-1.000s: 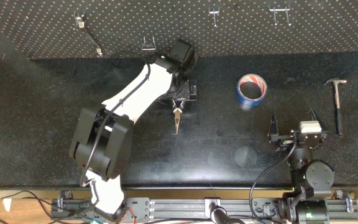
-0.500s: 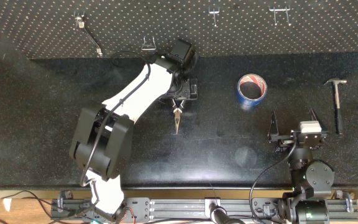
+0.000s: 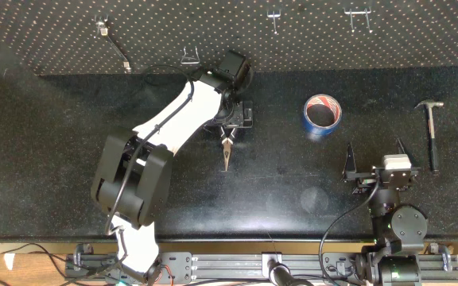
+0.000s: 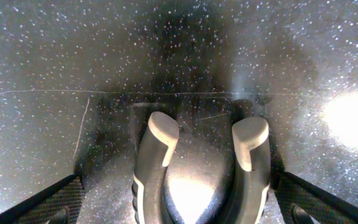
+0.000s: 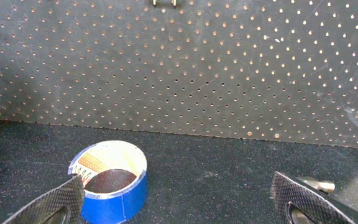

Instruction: Place Tools Onto Pegboard

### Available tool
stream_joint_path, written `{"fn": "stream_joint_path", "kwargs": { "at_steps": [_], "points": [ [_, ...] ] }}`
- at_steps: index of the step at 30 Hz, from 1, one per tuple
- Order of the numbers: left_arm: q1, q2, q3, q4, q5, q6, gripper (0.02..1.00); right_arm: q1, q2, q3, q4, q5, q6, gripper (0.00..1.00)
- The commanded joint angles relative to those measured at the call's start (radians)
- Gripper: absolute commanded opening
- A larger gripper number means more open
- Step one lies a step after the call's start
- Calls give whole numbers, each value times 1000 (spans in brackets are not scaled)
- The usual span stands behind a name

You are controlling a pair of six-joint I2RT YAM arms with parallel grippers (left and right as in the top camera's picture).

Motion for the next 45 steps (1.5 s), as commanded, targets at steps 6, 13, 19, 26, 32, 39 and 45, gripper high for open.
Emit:
{"fn": "stream_joint_path", "kwargs": {
  "at_steps": [6, 13, 19, 26, 32, 39, 45],
  "points": [
    [0, 23, 16, 6, 8, -6, 750, 7, -7, -6, 0, -9, -13, 976],
    [0, 23, 16, 6, 8, -6, 581, 7, -7, -6, 0, -9, -13, 976],
    [1, 23, 16, 6, 8, -6, 555, 7, -7, -6, 0, -9, -13, 976],
    [1, 23, 16, 6, 8, -6, 481, 7, -7, -6, 0, -9, -13, 976],
    [1, 23, 16, 6, 8, -6, 406, 7, -7, -6, 0, -9, -13, 976],
    [1, 23, 16, 6, 7, -6, 314, 7, -7, -6, 0, -9, -13, 976],
    [1, 21, 16, 6, 7, -6, 27, 7, -7, -6, 0, -9, -13, 976]
  ]
}}
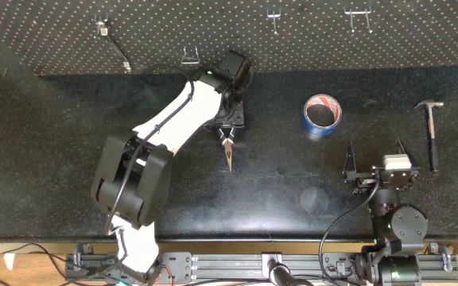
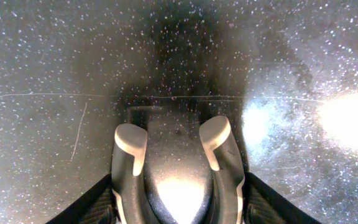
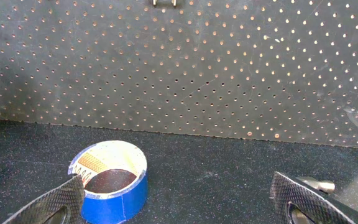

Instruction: Place Tools Onto Pegboard

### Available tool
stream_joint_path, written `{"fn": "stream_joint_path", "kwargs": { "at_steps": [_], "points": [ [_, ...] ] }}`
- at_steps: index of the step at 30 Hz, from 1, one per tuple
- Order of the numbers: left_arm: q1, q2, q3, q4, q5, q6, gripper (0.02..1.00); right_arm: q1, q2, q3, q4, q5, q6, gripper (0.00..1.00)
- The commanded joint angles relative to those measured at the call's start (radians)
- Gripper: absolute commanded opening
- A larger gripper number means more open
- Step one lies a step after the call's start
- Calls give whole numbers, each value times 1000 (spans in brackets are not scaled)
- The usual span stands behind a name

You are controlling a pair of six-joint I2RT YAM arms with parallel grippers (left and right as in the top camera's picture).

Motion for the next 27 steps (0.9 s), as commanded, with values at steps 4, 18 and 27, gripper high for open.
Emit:
{"fn": "stream_joint_path", "kwargs": {
  "at_steps": [4, 18, 27],
  "points": [
    [1, -43, 15, -1, 1, -5, 27, 7, -7, -6, 0, -9, -13, 976],
    [24, -677, 2, -380, -267, 47, 27, 7, -7, -6, 0, -9, -13, 969],
    [61, -924, -414, 58, -380, 48, 27, 7, -7, -6, 0, -9, -13, 976]
  ]
}}
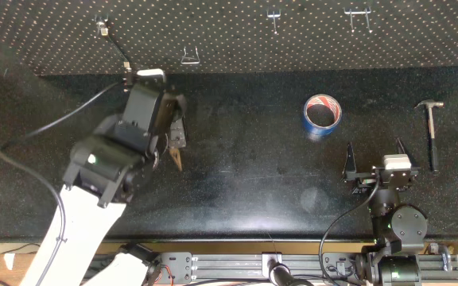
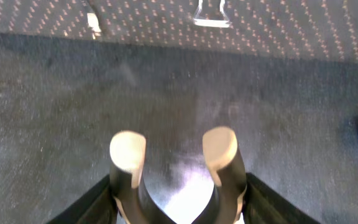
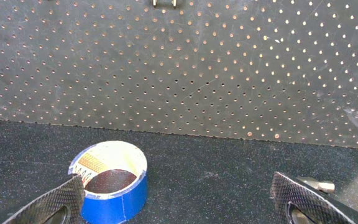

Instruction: Place Tools Onto Pegboard

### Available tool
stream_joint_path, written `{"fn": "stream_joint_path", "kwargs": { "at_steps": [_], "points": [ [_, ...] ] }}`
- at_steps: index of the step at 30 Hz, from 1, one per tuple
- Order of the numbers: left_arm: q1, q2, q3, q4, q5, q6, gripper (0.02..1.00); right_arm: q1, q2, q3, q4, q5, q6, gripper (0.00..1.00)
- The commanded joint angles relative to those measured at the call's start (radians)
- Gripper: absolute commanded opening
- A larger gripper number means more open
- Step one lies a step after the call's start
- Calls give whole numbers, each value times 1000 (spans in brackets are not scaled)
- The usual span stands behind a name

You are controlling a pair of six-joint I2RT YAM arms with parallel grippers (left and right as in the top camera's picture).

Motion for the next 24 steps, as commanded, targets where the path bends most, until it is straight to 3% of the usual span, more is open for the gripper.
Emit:
{"fn": "stream_joint_path", "kwargs": {
  "at_steps": [1, 6, 13, 24],
  "points": [
    [33, -112, -327, 317, -82, 16, 27, 7, -7, -6, 0, -9, -13, 976],
    [33, -273, -615, 832, -126, 241, 27, 7, -7, -6, 0, -9, -13, 976],
    [34, -100, -638, 1378, -145, 453, 29, 7, -7, -6, 0, -9, -13, 976],
    [53, 72, -637, 1743, -142, 455, 27, 7, -7, -6, 0, -9, -13, 976]
  ]
}}
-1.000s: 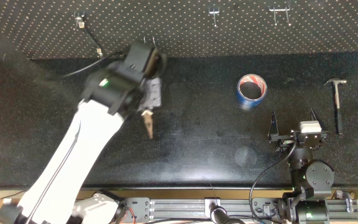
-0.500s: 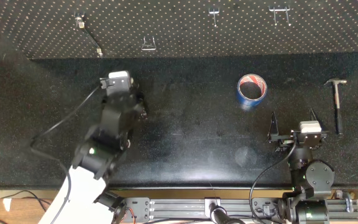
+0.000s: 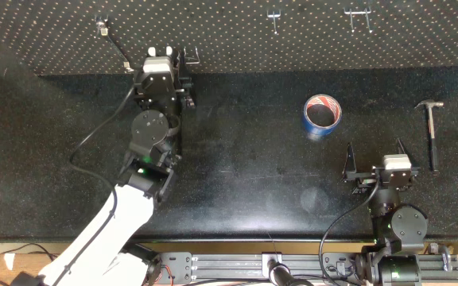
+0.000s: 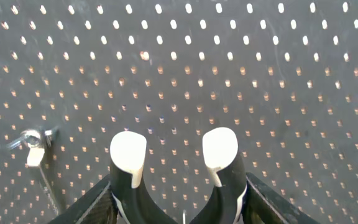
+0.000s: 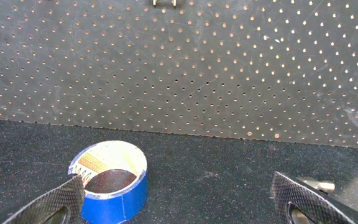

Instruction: Place Tools Onto Pegboard

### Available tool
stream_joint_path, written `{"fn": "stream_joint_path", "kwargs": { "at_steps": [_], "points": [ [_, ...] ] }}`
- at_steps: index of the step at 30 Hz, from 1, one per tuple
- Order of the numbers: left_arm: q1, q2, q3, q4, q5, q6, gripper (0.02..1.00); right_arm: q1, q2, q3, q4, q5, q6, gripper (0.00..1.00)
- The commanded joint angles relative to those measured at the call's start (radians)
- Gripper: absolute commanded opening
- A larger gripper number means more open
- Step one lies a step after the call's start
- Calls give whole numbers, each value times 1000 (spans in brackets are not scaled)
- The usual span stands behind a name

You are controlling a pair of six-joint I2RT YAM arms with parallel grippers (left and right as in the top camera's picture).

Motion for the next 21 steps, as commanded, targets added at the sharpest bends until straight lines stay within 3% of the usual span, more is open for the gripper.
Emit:
{"fn": "stream_joint_path", "kwargs": {
  "at_steps": [1, 21],
  "points": [
    [10, 60, 13, 117, -18, 18, 27, 7, -7, -6, 0, -9, -13, 976],
    [41, 212, 129, 169, -18, 44, 29, 7, -7, -6, 0, -9, -13, 976]
  ]
}}
